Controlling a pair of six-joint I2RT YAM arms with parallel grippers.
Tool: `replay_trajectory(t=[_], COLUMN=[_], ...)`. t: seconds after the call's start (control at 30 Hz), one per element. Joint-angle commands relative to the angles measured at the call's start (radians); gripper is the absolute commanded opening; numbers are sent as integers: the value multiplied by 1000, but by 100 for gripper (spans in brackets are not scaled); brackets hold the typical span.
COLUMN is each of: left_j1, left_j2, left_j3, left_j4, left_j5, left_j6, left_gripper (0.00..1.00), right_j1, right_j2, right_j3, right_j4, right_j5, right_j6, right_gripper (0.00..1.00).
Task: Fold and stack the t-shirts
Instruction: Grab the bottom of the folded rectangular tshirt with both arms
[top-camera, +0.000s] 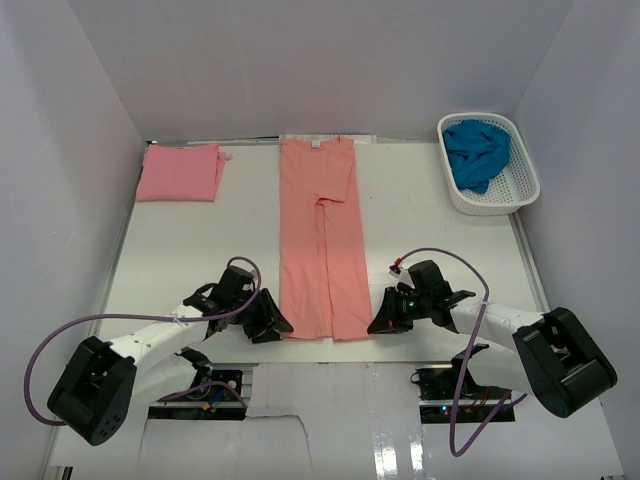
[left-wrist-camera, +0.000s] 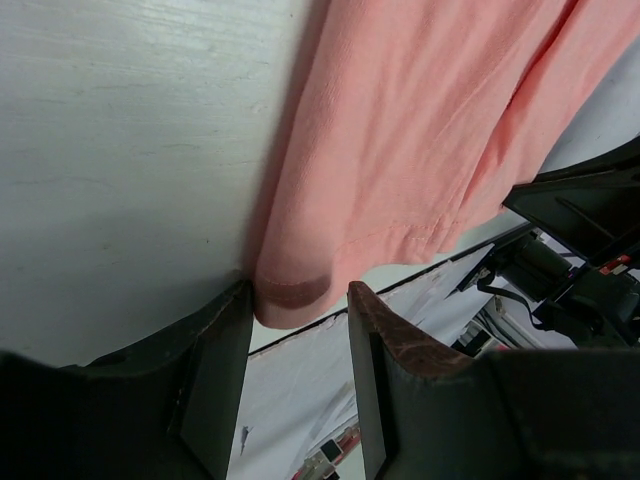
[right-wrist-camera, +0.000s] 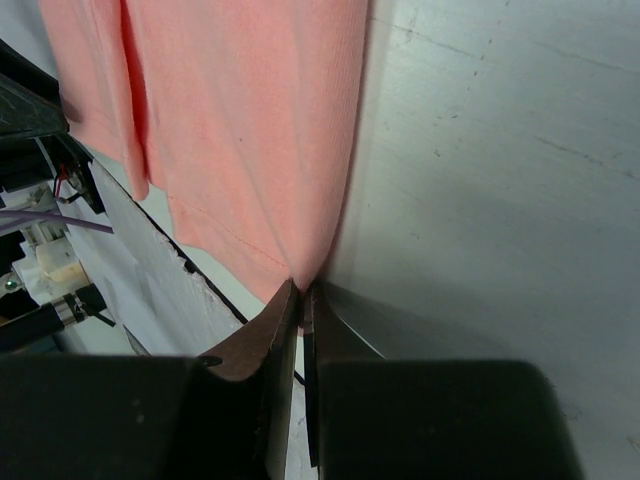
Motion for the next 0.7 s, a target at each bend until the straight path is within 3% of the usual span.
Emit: replay_trajectory(t=[0.0, 0.1, 0.23, 0.33, 0.37, 0.67], left_j1=[-9, -9, -9, -9, -9, -10], left_j2=[5, 12, -2, -5, 0, 54], left_j3=[-28, -37, -53, -56, -54, 126], left_j4=[-20, -20, -20, -17, -12, -28], left_j5=[-59, -67, -90, -108, -111, -91], left_j6=[-13, -15, -27, -35, -32, 20], left_gripper=[54, 49, 24, 20, 0, 0], right_j1=[-2, 0, -2, -2, 0, -2], right_j2=[12, 6, -2, -10, -17, -48], right_j3=[2, 4, 4, 5, 7, 163], right_j4=[-28, -28, -28, -28, -48, -202], right_j5=[27, 26, 26, 20, 15, 19], right_j6=[-26, -24, -26, -24, -24, -99], right_gripper=[8, 8, 8, 8, 8, 8])
